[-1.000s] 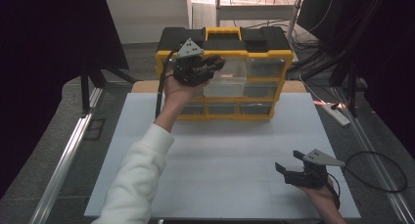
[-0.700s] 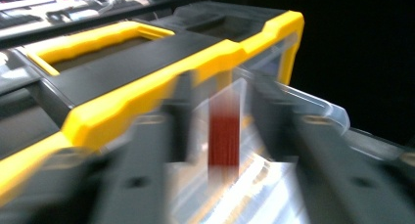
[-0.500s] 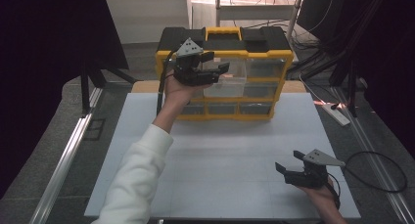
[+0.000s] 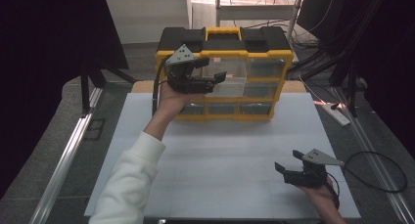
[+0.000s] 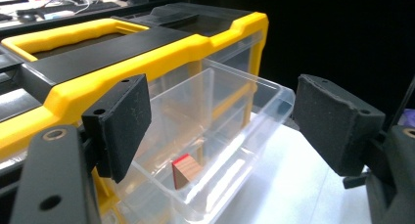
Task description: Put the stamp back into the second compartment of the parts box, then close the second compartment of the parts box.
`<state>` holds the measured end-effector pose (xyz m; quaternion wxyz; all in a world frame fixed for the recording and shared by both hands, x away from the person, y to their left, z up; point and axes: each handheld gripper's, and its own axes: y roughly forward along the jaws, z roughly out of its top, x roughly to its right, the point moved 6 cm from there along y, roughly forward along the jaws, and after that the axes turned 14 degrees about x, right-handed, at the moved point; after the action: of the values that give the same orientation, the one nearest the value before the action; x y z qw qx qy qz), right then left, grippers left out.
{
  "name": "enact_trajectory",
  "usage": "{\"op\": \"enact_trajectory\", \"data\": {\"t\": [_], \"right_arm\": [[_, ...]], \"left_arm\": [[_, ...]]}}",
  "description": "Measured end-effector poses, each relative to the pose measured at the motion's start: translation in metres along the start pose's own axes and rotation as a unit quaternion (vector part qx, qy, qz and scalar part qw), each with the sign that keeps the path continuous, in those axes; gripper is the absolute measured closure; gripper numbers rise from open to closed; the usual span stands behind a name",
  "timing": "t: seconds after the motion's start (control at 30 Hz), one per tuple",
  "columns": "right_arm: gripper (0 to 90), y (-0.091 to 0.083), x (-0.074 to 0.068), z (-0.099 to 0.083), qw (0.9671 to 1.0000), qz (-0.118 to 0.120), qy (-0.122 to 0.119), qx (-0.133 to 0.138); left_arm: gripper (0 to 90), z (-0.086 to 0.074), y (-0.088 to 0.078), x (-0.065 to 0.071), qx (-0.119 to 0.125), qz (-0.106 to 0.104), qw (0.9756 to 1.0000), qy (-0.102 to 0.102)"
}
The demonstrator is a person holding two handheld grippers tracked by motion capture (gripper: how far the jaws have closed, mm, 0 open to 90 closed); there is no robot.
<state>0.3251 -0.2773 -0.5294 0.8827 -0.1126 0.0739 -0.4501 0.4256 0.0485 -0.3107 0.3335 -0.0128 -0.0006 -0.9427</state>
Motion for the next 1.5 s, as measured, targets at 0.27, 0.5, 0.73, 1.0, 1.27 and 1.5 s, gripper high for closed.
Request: {"op": "enact_trajectory", "data": {"t": [0.27,0.5,0.73,1.0,1.27,1.5], "right_arm": [[14.4,0.000,0.003,0.001,1.0000,-0.006,0.007,0.003],[14.3,0.002,0.002,0.001,1.0000,-0.002,0.001,0.000],[14.3,-0.001,0.002,0.001,1.0000,-0.004,0.002,0.003],[14.3,0.000,0.002,0.001,1.0000,-0.004,0.001,0.003],[14.3,-0.001,0.002,0.002,1.0000,-0.002,0.001,0.005],[14.3,-0.001,0.001,0.002,1.0000,-0.003,0.000,0.004]], "left_arm": [[22.7,-0.003,-0.010,0.010,0.006,-0.017,0.9998,0.001],[23.1,-0.006,-0.023,0.022,0.017,-0.029,0.9994,-0.001],[23.5,-0.013,-0.030,0.030,0.016,-0.035,0.9992,0.001],[24.0,-0.020,-0.039,0.037,0.011,-0.039,0.9992,0.004],[25.2,-0.029,-0.046,0.042,0.004,-0.037,0.9993,0.009],[34.5,-0.038,-0.049,0.048,0.000,-0.041,0.9990,0.016]]}}
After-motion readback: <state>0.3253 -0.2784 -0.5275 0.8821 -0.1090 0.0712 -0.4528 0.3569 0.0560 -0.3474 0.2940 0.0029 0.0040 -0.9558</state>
